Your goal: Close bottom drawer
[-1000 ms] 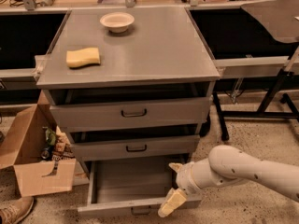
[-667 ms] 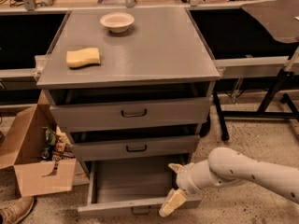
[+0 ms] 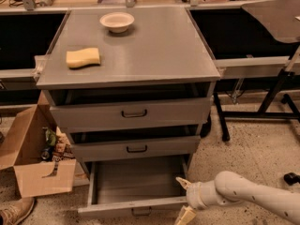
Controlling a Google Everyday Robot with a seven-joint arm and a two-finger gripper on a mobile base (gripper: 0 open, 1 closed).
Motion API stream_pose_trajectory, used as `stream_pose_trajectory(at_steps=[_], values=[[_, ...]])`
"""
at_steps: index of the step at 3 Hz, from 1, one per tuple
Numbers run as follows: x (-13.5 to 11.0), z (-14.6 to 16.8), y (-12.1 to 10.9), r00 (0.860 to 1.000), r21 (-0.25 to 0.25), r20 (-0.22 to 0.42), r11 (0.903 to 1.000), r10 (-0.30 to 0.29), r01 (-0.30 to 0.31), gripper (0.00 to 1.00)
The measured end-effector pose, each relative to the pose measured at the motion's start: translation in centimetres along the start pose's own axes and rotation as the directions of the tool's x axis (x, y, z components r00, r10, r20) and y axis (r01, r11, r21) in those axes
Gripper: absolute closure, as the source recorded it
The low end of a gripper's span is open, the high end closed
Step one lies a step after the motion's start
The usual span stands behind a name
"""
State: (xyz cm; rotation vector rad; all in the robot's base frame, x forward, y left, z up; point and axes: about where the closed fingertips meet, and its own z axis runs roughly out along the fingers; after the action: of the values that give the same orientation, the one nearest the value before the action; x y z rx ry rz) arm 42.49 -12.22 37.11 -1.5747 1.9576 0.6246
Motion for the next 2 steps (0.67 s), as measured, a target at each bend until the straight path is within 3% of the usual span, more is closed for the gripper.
stream_pose_trajectory(at_steps=[1,2], values=[[5.6,3.9,0.7,1.000,0.000,0.005,0.9999,0.013,-0.013,0.26],[9.1,6.7,0.5,0.999,-0.015,0.018,0.9987,0.048,-0.048,0.50]])
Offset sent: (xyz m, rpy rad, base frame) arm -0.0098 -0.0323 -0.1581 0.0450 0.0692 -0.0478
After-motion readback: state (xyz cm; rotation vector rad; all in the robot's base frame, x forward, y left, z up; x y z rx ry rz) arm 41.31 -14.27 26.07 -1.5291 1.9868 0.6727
